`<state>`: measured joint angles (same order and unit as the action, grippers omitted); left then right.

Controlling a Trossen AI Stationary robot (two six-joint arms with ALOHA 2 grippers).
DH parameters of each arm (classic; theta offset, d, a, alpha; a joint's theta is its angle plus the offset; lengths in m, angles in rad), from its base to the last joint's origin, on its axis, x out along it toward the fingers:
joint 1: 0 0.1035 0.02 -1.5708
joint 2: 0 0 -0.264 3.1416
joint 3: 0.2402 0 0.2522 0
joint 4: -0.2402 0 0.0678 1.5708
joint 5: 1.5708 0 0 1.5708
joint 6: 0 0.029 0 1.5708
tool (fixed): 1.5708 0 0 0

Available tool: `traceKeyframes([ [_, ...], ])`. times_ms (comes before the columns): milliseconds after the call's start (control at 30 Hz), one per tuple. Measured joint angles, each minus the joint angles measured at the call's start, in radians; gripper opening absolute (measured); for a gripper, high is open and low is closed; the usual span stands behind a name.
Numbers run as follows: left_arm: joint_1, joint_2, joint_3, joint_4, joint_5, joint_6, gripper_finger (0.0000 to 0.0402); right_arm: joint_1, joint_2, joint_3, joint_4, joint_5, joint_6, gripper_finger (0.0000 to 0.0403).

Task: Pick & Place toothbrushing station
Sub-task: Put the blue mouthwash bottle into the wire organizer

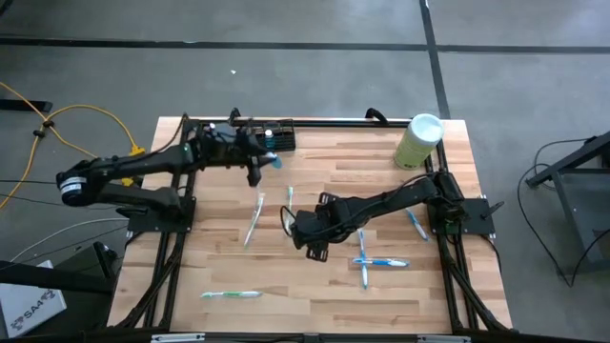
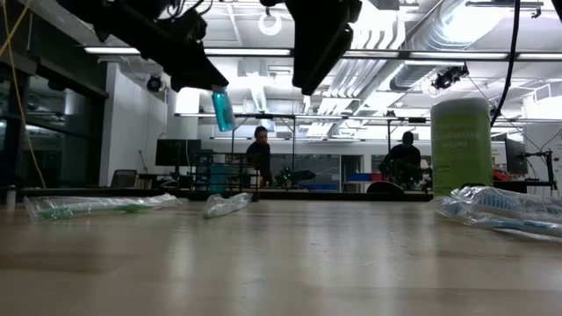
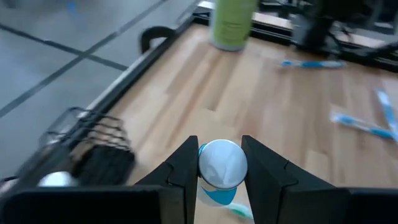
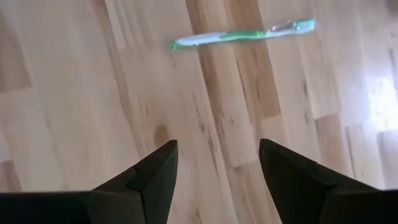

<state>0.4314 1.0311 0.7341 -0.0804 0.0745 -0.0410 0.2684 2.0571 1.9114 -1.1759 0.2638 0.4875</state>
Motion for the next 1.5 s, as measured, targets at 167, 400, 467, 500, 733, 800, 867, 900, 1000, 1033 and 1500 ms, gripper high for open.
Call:
traceKeyframes([
  [167,0.12,0.052,0.005,0.024,0.06,0.002,0.009,0.0,0.0,0.0,0.001,0.015,0.003,0.0216],
  [400,0.194,0.214,0.132,0.026,0.092,0.041,0.009,0.0,0.0,0.0,0.001,0.028,-0.013,0.0216],
  [467,0.199,0.252,0.169,0.027,0.087,0.042,0.009,0.0,0.0,0.0,0.001,0.042,-0.014,0.0216],
  [500,0.202,0.265,0.182,0.027,0.073,0.043,0.009,0.0,0.0,0.0,-0.001,0.048,-0.016,0.0216],
  [733,0.205,0.288,0.203,0.005,-0.071,0.057,0.009,-0.001,0.0,0.0,-0.015,0.052,-0.02,0.0216],
  [800,0.209,0.288,0.203,0.002,-0.103,0.069,0.009,-0.002,0.0,0.0,-0.015,0.052,-0.02,0.0216],
  [867,0.218,0.288,0.205,0.005,-0.104,0.072,0.009,-0.002,0.0,0.0,-0.015,0.052,-0.021,0.0216],
  [900,0.224,0.288,0.205,0.007,-0.102,0.072,0.009,-0.002,0.0,0.0,-0.015,0.052,-0.021,0.0216],
  [1000,0.245,0.288,0.205,0.004,-0.098,0.071,0.009,-0.002,0.0,0.0,-0.015,0.052,-0.022,0.0216],
  [1033,0.252,0.288,0.205,0.004,-0.091,0.071,0.009,-0.002,0.0,0.0,-0.014,0.052,-0.022,0.0216],
  [1500,0.277,0.389,0.206,0.055,-0.009,0.045,0.009,-0.002,0.001,0.0,-0.012,0.052,-0.029,0.0216],
])
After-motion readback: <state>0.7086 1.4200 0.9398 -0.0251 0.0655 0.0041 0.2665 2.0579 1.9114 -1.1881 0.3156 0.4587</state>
